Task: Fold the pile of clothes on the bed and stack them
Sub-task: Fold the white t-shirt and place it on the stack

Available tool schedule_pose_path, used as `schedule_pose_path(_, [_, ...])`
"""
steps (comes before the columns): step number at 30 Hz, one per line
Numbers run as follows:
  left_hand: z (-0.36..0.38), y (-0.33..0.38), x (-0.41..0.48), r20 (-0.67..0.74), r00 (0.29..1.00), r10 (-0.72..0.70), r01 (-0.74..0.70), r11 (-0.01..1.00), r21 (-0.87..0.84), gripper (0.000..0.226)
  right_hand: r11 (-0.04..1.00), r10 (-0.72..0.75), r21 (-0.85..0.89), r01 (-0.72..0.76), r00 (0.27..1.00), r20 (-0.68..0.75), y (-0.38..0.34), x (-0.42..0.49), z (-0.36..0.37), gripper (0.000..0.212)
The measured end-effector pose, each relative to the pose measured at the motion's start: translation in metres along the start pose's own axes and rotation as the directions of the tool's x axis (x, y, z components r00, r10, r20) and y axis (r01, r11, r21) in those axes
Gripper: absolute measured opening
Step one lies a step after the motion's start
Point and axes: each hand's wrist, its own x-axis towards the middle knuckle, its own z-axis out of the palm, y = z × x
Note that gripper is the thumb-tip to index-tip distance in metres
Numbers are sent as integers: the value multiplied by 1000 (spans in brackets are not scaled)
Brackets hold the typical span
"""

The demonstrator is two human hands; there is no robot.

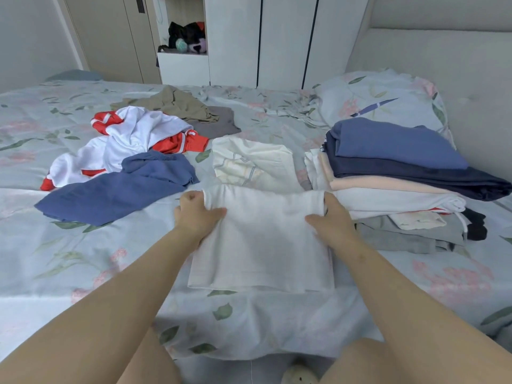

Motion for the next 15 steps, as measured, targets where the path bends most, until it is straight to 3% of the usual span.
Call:
schedule_pose_path(2, [8, -7, 10, 46, 997, -61, 53, 984, 171, 57, 977, 98, -193, -95, 995, 4, 13, 9, 8, 35])
schedule_pose_path(4, [10, -12, 19, 122, 989, -85, 58, 977, 207, 57, 948, 160, -278, -156, 987, -8, 22, 10, 18, 38])
schedule_pose_path(8, [13, -17, 28, 223, 974, -49, 80, 988, -133, 46, 883, 119, -448, -141, 990, -77, 21, 10, 38, 13])
schedule_pose_path(11, [15, -11, 20, 299, 954, -8, 117, 929, -352, 34, 969, 41, -241, -52, 998, -49, 20, 15, 38, 18])
schedule_pose_path(15, [2, -15, 11, 305, 952, -32, 173, 878, -447, 39, 997, 58, 48, -56, 998, -24, 12, 8, 25, 30])
